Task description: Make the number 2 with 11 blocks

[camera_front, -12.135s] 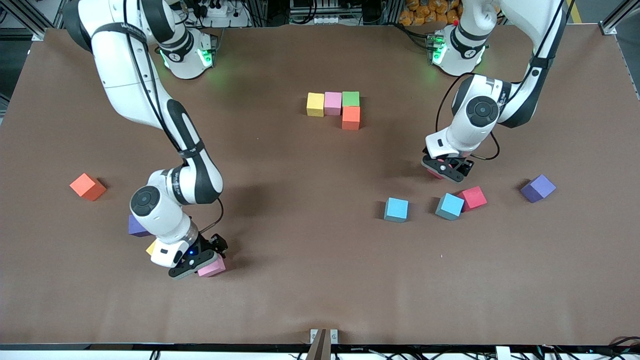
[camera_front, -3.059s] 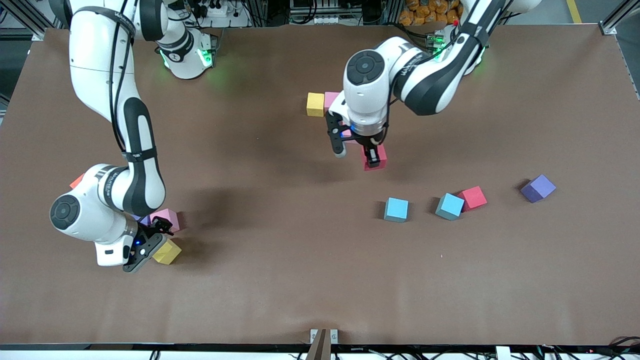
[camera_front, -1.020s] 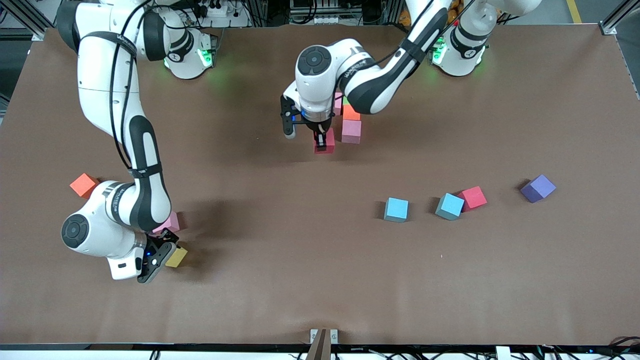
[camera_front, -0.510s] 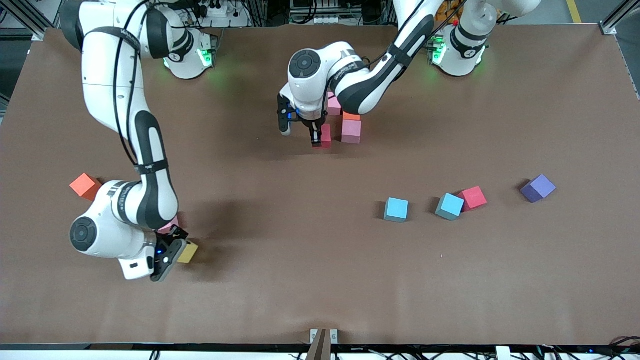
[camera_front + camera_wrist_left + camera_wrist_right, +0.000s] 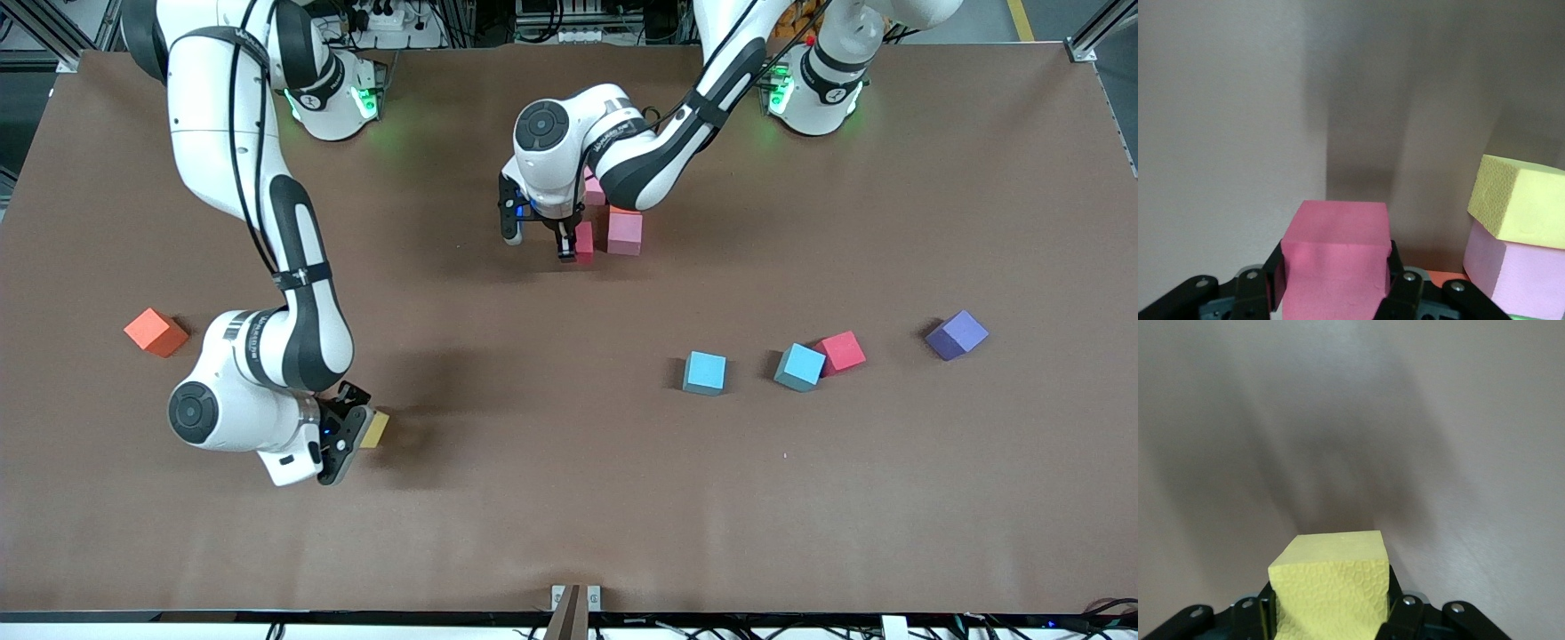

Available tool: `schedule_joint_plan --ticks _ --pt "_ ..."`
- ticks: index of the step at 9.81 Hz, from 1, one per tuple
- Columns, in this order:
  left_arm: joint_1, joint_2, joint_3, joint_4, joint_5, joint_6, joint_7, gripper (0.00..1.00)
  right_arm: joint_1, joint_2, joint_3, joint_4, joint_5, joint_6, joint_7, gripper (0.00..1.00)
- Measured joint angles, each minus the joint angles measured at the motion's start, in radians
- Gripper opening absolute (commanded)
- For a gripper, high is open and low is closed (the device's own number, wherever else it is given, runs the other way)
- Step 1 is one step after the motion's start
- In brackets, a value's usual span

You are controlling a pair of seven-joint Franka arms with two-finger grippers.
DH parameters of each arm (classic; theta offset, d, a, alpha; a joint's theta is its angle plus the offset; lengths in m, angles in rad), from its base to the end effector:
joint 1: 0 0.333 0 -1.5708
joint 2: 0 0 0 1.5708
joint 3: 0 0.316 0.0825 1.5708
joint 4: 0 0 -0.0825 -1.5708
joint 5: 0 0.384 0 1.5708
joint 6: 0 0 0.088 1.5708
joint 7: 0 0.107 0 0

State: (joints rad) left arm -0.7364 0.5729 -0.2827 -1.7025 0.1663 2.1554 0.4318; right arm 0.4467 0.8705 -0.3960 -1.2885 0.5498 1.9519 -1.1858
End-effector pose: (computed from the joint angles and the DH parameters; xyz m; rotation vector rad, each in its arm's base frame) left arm 0.3684 -0.5511 0.2635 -2.2754 2.1492 0.1486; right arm 0.7202 0.1407 0.2374 -2.4810 -1.5249 0.0212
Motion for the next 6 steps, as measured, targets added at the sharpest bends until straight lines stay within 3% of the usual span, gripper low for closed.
schedule_joint_plan --ticks 6 --pt "-0.015 0.006 -0.001 -0.010 0.035 0.000 0.002 0.00 0.064 -0.089 -0.004 -0.005 0.000 -0.139 0.035 0.21"
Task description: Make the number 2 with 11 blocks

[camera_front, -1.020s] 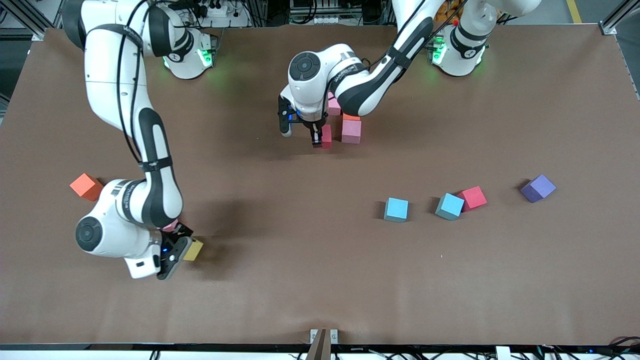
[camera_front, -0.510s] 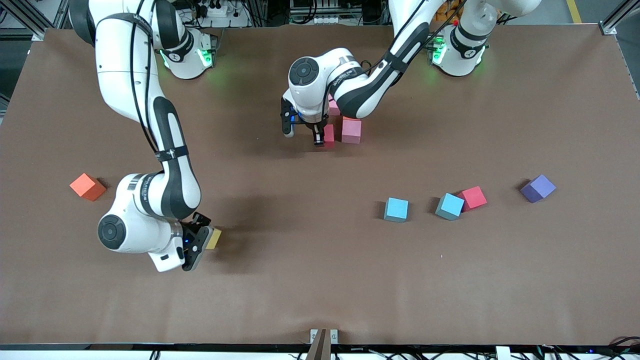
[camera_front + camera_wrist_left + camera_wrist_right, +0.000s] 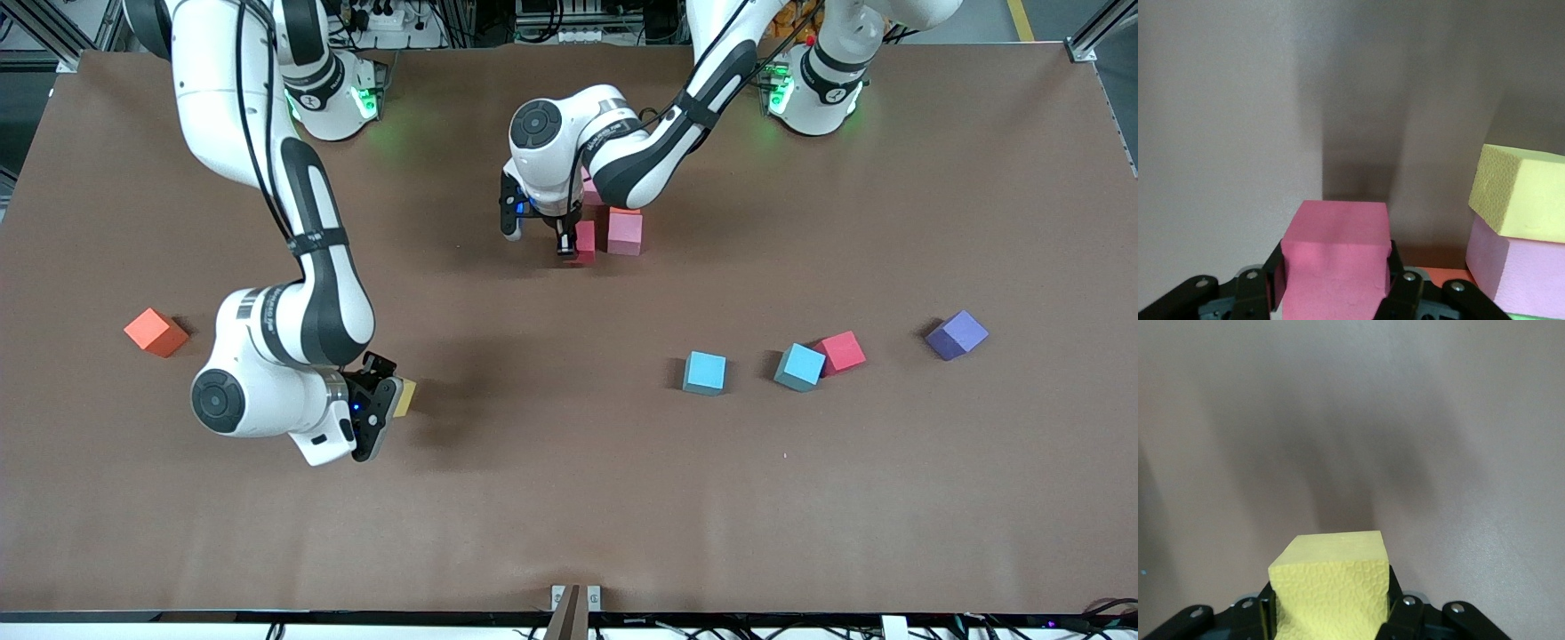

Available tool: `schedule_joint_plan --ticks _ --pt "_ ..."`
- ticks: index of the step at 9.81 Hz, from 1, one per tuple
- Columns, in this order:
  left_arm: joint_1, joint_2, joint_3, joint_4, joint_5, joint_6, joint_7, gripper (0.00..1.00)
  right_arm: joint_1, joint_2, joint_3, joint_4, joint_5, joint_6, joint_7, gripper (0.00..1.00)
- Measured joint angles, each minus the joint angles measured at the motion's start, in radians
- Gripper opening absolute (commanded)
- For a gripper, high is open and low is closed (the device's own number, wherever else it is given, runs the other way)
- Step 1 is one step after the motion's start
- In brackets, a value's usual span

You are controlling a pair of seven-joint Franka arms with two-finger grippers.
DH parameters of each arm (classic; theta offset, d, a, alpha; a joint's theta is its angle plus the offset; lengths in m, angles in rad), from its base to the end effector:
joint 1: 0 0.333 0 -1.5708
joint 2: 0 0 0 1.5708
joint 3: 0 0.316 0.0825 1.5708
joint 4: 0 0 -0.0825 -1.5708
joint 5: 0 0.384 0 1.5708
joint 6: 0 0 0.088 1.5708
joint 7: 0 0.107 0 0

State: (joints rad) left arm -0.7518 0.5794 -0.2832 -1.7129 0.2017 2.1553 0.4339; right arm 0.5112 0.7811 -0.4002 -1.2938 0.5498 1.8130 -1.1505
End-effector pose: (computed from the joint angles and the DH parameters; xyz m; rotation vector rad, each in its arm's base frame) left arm 0.3583 -0.5537 0.2550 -2.2099 2.1740 0.1581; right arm 0.6979 0.1890 0.2897 -2.3840 -1.5481 0.0818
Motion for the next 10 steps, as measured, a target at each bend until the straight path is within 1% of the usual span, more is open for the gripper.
schedule_joint_plan --ticks 4,5,8,10 --pt "-0.012 0.001 0.000 -0.016 0.016 0.000 0.000 0.00 0.033 -0.108 -0.004 -0.098 -0.002 0.031 0.000 0.21" --pt "-0.012 0.001 0.001 -0.019 0.016 0.000 0.000 0.00 0.043 -0.131 -0.004 -0.134 -0.004 0.063 0.000 0.21" --pt "-0.014 0.001 0.000 -0.034 0.017 0.000 0.000 0.00 0.105 -0.208 -0.006 -0.306 -0.005 0.221 -0.002 0.21" --pt "-0.018 0.002 0.000 -0.053 0.017 0.000 0.000 0.00 0.143 -0.245 -0.007 -0.393 -0.005 0.297 -0.004 0.21"
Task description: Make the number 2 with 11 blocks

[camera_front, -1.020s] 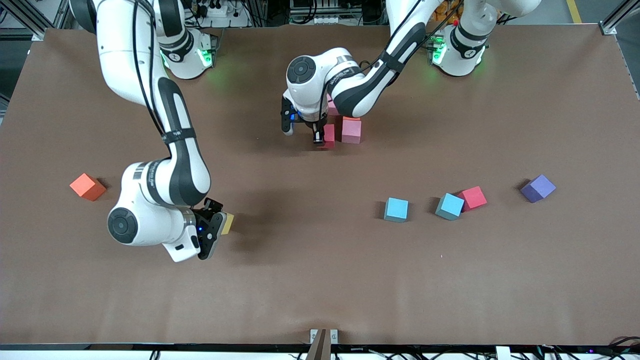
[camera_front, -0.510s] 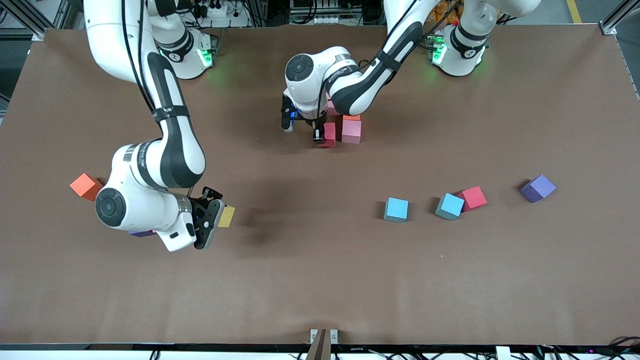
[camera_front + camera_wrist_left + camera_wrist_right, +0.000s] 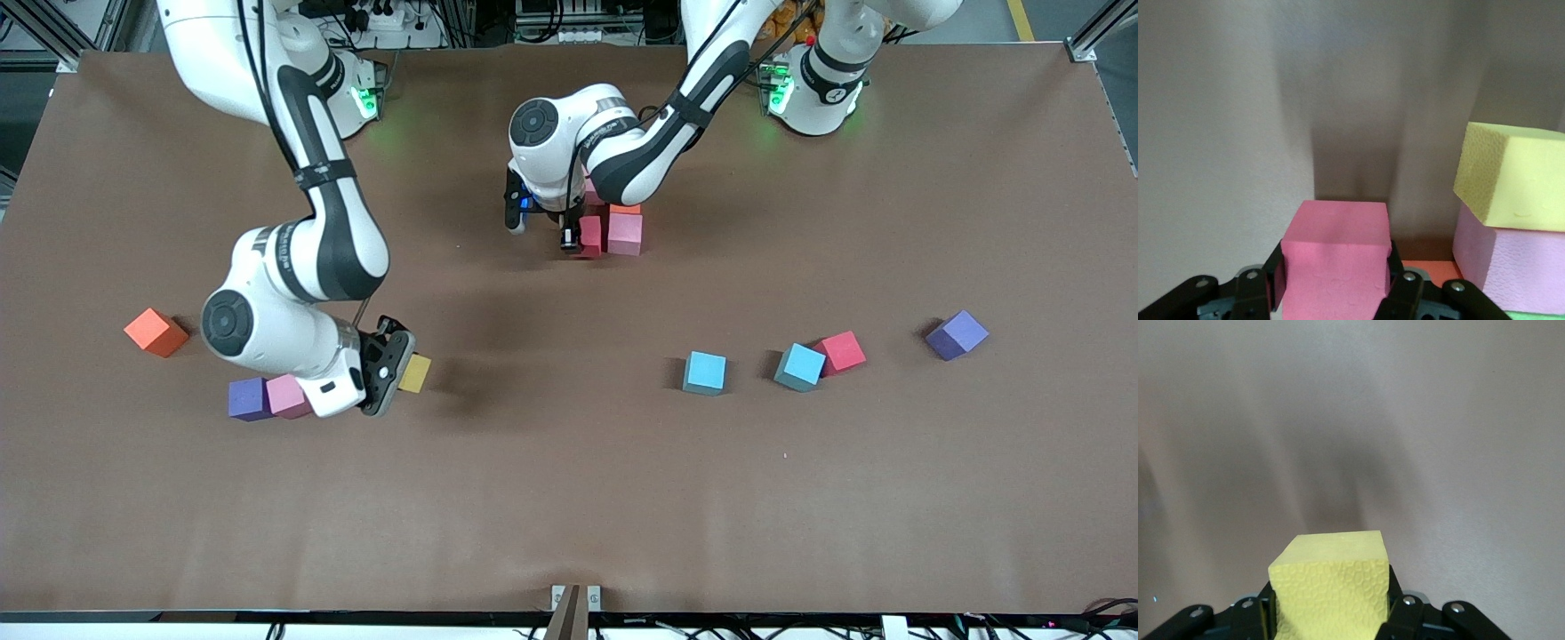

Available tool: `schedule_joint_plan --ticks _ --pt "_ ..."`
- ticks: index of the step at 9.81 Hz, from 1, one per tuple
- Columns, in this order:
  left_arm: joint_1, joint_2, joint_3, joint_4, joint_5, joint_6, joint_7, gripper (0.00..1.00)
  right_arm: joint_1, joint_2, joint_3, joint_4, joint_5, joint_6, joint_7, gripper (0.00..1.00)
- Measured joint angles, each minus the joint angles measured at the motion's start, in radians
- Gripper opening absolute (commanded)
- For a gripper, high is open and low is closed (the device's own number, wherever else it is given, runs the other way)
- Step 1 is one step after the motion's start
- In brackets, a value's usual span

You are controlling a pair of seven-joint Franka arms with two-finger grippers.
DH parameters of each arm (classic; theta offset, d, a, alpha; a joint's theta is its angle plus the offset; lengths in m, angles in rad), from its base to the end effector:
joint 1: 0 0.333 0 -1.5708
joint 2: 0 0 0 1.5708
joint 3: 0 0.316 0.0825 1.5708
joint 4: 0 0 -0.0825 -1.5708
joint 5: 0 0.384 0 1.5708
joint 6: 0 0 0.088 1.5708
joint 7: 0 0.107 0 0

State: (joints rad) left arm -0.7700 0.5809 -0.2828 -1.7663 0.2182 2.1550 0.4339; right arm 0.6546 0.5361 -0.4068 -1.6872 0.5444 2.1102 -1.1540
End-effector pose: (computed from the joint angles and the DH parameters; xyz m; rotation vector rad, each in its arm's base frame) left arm 0.3371 -0.5473 0.2322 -2.1486 2.1927 0.2308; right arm 0.6330 0.2153 0.3041 -2.4260 -1.5733 -0.0949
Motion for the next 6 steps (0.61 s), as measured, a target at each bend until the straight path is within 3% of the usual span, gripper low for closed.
schedule_joint_plan --ticks 6 --pt "-0.007 0.000 0.000 -0.018 0.000 0.003 0.000 0.00 0.123 -0.116 -0.040 -0.213 0.000 0.148 0.000 0.21"
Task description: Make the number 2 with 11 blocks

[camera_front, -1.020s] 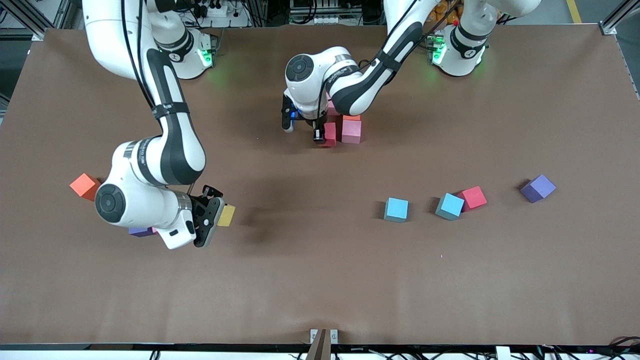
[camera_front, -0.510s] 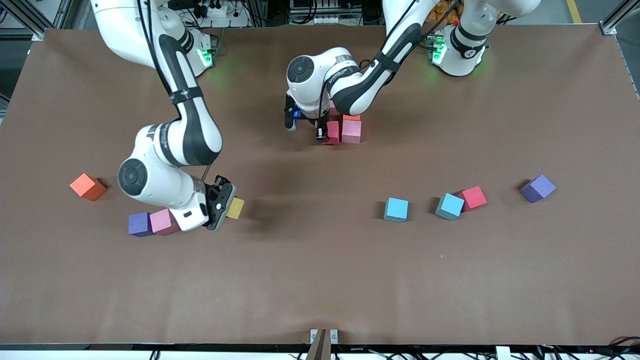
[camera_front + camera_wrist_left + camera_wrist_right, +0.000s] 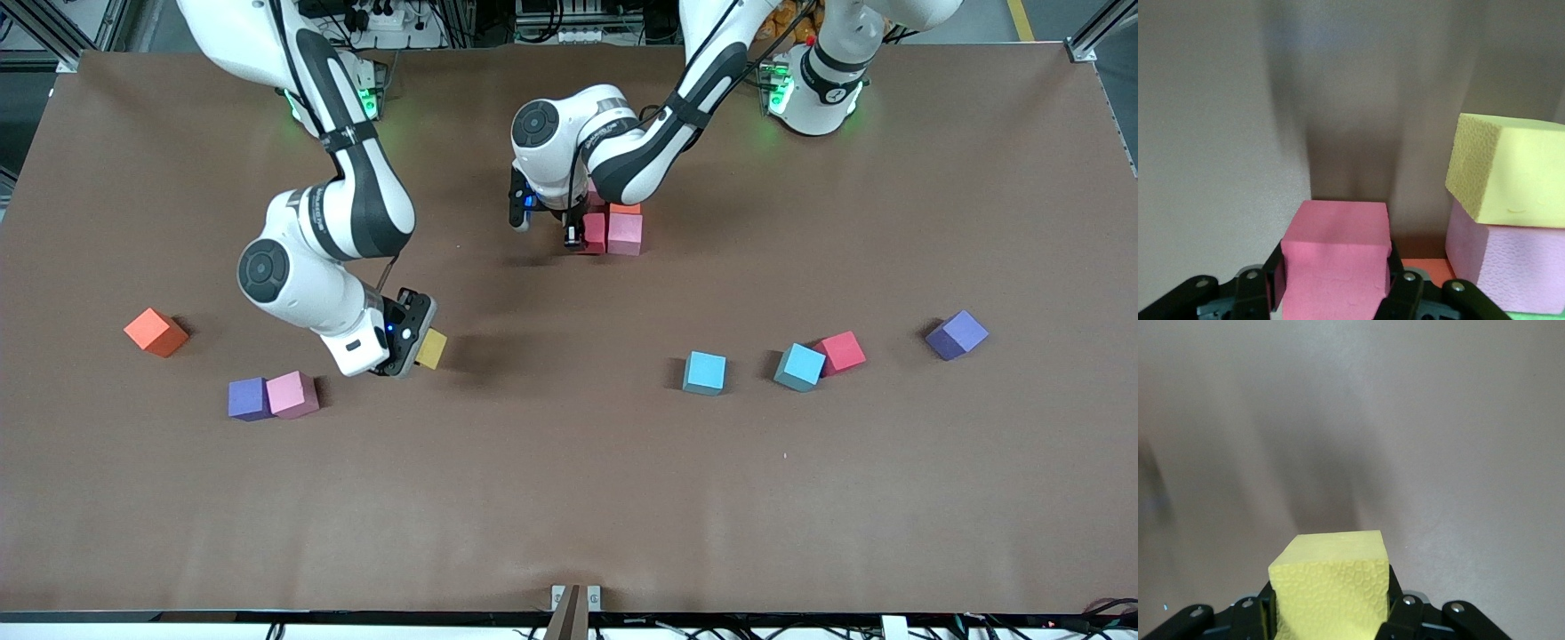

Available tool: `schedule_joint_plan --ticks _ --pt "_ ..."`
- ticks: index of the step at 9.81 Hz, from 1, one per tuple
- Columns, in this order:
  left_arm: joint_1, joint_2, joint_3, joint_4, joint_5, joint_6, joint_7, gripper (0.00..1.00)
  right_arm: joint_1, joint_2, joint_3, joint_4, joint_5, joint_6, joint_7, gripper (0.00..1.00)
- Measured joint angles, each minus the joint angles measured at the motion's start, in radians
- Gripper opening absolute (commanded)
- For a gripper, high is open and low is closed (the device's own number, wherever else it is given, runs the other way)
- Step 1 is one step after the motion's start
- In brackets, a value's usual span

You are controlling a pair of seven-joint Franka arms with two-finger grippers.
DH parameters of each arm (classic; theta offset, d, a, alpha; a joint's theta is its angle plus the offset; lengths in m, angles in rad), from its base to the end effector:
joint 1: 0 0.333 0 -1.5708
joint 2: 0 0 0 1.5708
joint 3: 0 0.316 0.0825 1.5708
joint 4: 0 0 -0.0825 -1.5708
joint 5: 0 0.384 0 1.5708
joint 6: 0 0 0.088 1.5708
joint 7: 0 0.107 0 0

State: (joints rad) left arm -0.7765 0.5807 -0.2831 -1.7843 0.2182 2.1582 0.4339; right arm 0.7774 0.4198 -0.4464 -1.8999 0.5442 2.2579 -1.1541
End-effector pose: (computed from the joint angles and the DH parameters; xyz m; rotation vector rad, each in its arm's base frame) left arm 0.3295 -0.5455 0.2254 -2.1345 2.1997 0.2519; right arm 0.5828 0.2315 0.2988 -2.4350 -1.6099 -0.1446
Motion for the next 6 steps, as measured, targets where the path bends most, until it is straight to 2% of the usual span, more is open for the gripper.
schedule_joint_plan --ticks 2,5,6 --pt "-0.002 0.000 0.000 0.000 0.000 0.000 0.000 0.00 0.051 -0.022 -0.040 -0.040 0.000 0.013 0.000 0.21" --pt "-0.002 0.000 0.000 -0.003 0.000 0.000 0.000 0.00 0.186 -0.034 -0.138 -0.077 0.001 0.033 0.020 0.21" --pt "-0.002 0.000 0.000 -0.003 0.000 0.000 0.000 0.00 0.216 -0.035 -0.150 -0.086 0.001 0.047 0.036 0.21"
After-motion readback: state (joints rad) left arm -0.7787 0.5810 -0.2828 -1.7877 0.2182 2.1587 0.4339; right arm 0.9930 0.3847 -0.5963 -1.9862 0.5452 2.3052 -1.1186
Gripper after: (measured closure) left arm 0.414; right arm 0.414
